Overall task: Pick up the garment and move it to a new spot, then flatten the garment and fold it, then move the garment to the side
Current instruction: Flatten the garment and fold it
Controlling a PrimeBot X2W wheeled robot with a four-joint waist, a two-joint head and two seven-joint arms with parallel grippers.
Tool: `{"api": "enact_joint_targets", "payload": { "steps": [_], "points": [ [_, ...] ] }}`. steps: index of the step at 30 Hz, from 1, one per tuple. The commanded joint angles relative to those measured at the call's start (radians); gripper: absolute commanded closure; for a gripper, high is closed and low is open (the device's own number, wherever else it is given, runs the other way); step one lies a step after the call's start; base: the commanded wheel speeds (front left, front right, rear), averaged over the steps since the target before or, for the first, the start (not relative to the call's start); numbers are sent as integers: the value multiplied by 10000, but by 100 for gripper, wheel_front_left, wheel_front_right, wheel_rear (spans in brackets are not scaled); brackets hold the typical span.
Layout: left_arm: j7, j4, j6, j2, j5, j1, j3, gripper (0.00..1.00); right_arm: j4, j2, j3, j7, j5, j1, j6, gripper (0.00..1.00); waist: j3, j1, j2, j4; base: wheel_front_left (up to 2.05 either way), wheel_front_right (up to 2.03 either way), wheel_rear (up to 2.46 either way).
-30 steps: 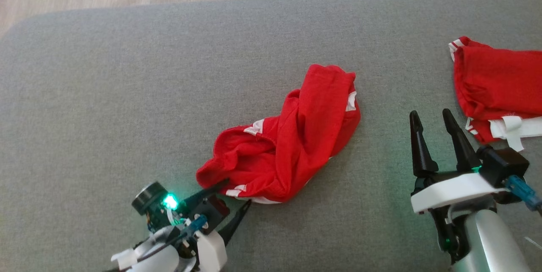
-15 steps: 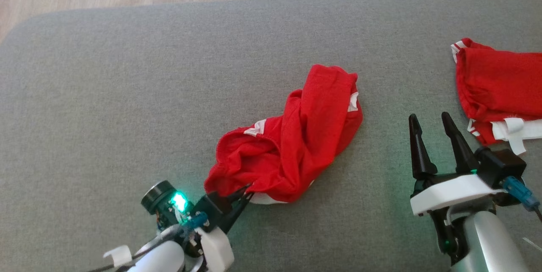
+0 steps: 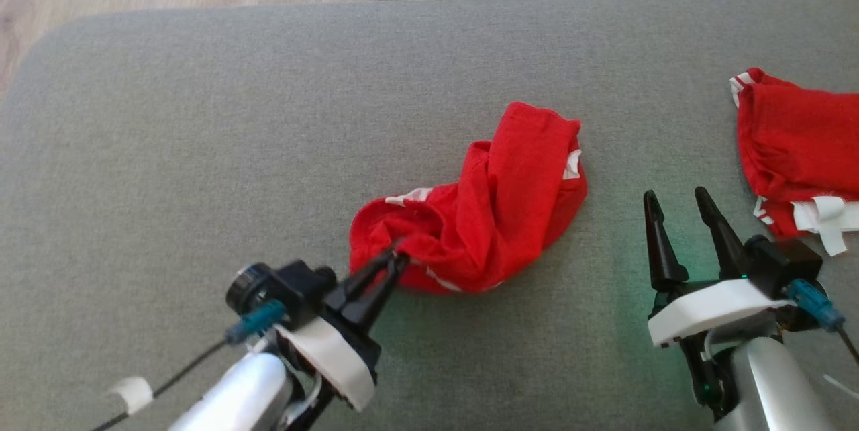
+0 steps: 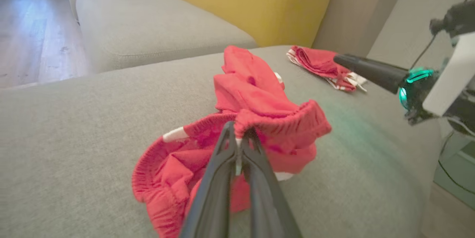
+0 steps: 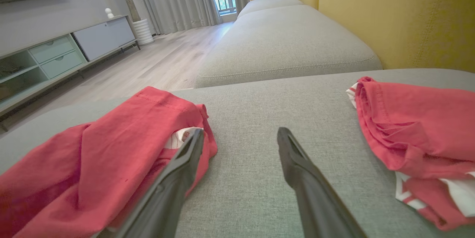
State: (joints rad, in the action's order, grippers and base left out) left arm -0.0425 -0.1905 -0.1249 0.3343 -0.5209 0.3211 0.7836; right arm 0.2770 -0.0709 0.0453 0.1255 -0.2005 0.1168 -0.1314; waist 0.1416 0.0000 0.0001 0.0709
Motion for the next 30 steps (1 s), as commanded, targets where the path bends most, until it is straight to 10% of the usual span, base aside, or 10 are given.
{"api": "enact_joint_targets", "payload": {
  "steps": [1,30],
  "points": [
    [-161,346,-46,85,-139,413,-540,100,-265,51,259,-9,96,469,7,0,11,0,-1,29,0,0,0],
    [-1465,-419,829,-633,-1117,615,-1743,100,1798,-235,2063,-870,-2007,2453,7,0,527,0,-1,680,0,0,0]
  ]
}}
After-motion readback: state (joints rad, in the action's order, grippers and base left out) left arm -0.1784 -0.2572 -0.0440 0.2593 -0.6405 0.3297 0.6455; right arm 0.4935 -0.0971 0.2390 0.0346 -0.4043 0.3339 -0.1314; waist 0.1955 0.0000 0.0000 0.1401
